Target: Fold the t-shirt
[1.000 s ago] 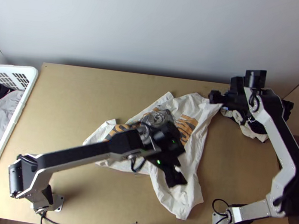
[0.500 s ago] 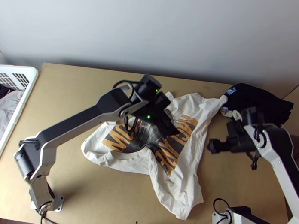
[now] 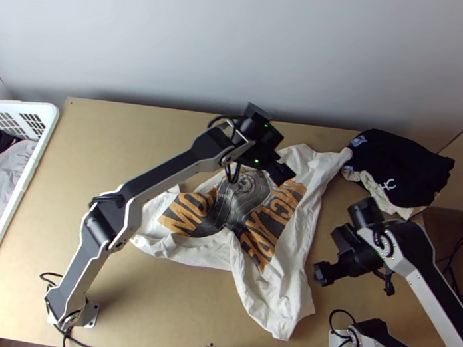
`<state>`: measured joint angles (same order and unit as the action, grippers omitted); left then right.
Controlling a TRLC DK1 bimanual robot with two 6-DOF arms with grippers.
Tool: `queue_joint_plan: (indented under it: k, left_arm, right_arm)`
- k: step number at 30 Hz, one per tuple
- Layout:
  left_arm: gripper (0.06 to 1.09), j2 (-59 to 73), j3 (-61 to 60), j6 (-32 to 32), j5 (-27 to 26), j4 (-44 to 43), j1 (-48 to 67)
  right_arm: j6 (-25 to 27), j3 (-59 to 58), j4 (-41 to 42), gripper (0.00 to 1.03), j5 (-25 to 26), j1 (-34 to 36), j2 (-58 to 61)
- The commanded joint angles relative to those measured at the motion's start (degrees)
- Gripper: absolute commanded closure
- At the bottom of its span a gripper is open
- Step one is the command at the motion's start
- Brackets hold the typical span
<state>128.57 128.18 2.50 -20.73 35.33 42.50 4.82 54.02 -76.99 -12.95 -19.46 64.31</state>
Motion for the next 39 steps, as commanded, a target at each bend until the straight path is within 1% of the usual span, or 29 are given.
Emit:
queue_joint_plan:
  k: [1, 4, 9, 18, 19, 20, 21, 27, 34, 37, 39]
  left_arm:
    - [0.11, 6.78, 2.78, -0.13, 3.77, -6.68, 1.71]
    - [0.11, 9.15, 2.78, -0.13, 6.05, -8.26, 1.71]
    - [0.11, 11.44, 2.78, 0.05, 7.46, -8.26, -1.28]
    - [0.11, 12.14, 3.66, -0.48, 9.13, -11.78, -10.68]
    - [0.11, 12.4, 3.66, -2.41, 9.04, -11.25, -10.86]
    - [0.11, 12.67, 3.66, -2.94, 9.39, -10.63, -10.86]
    - [0.11, 12.67, 3.57, -3.03, 10.62, -10.2, -10.77]
    - [0.11, 13.37, 3.22, -3.38, 11.41, -9.58, -10.86]
    - [0.11, 15.22, 3.13, -4.35, 13.44, -4.22, -10.42]
    - [0.11, 15.39, 3.04, -4.44, 13.52, -2.99, -10.6]
    - [0.16, 15.39, 3.04, -4.88, 13.52, -2.9, -10.51]
  right_arm:
    - [1.07, -2.95, -2.02, 0.04, -0.06, -6.99, 3.45]
    - [1.16, -2.43, -3.08, 0.04, -0.94, -8.75, 5.65]
    - [0.98, -2.69, -3.6, 0.04, -1.46, -11.39, 6.79]
    - [0.89, -2.43, -3.52, 0.04, -1.99, -12.0, 9.43]
    - [0.89, -2.43, -3.52, 0.04, -1.99, -12.18, 9.51]
    - [0.89, -2.43, -3.52, 0.04, -1.99, -12.44, 9.78]
    - [0.89, -2.43, -3.52, 0.04, -1.99, -12.53, 10.13]
    - [0.37, -1.81, -3.17, 0.04, -2.69, -12.97, 10.66]
    - [0.19, -1.72, -3.43, 0.04, -2.78, -12.97, 10.13]
    - [0.19, -1.46, -3.43, 0.04, -2.78, -13.23, 10.31]
    - [0.19, -1.29, -3.43, 0.04, -2.78, -13.41, 10.66]
